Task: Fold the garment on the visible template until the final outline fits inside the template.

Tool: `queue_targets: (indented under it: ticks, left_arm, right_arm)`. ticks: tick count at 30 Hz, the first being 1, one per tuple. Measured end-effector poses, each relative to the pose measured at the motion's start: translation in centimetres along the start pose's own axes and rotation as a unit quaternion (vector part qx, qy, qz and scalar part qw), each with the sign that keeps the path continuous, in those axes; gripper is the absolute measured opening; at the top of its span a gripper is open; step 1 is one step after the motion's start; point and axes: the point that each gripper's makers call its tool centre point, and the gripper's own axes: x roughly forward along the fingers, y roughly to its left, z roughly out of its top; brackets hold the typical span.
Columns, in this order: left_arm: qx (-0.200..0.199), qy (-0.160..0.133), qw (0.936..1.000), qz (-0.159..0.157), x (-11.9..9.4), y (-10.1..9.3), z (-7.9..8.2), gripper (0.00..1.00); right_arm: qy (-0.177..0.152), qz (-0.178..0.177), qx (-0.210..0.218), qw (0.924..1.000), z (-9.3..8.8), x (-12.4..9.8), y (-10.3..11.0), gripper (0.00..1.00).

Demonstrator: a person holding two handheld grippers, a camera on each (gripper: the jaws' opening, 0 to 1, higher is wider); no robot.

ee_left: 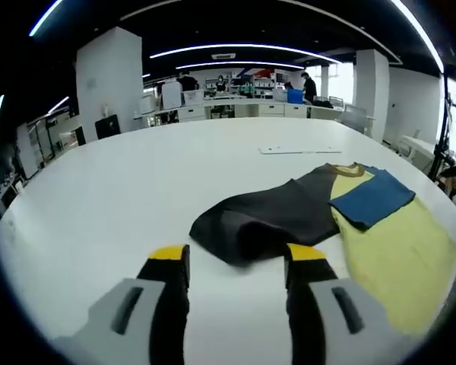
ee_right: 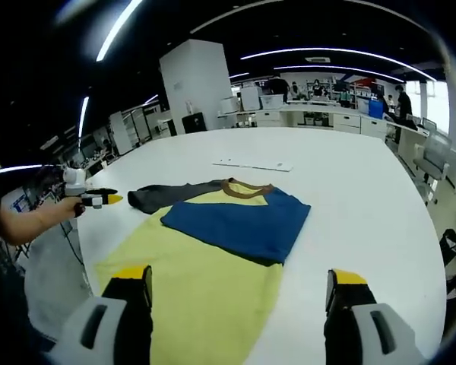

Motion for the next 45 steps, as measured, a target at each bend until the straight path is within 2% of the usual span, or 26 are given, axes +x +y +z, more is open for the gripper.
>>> queue_targets:
  ticks: [9, 14, 18, 21, 30, 36, 40, 45]
  left_arm:
    - [-0.023, 0.019, 0.9995, 0.013, 2.4, 0.2, -1.9, 0.28]
    - [-0.033, 0.029, 0.999, 0.008, 2.9, 0.1, -2.6, 0.08]
    - [-0.031, 0.034, 0.9988, 0.014, 3.4, 0.6, -2.9, 0.06]
    - [-0.02, 0.041, 0.9987, 0.023, 3.2, 1.1, -3.0, 0.01]
    - [0.018, 0.057, 0.9963, 0.061, 3.0, 3.6, -3.3, 0.0]
    - [0.03, 0.068, 0.9949, 0.069, 2.6, 4.6, -3.5, 0.02]
    - [0.021, 0.071, 0.9951, 0.066, 2.2, 4.7, -3.9, 0.06]
    - [0.023, 0.085, 0.993, 0.079, 0.9, 5.5, -4.5, 0.17]
  right_arm:
    - [0.004, -0.016, 0.004, 0.9999, -0.4, -0.3, -0.3, 0.94]
    - [0.009, -0.022, 0.006, 0.9997, -0.6, -0.3, -0.6, 0.94]
    - [0.008, -0.025, 0.01, 0.9996, -0.6, -0.3, -0.8, 0.93]
    - [0.008, -0.026, 0.015, 0.9995, -0.7, -0.3, -0.8, 0.93]
    - [0.008, -0.023, 0.019, 0.9995, -0.8, -0.1, -0.5, 0.93]
    - [0.008, -0.022, 0.021, 0.9995, -0.8, 0.0, -0.3, 0.94]
    - [0.008, -0.02, 0.024, 0.9995, -0.9, 0.1, -0.1, 0.94]
    - [0.007, -0.019, 0.026, 0.9994, -1.0, 0.2, 0.1, 0.94]
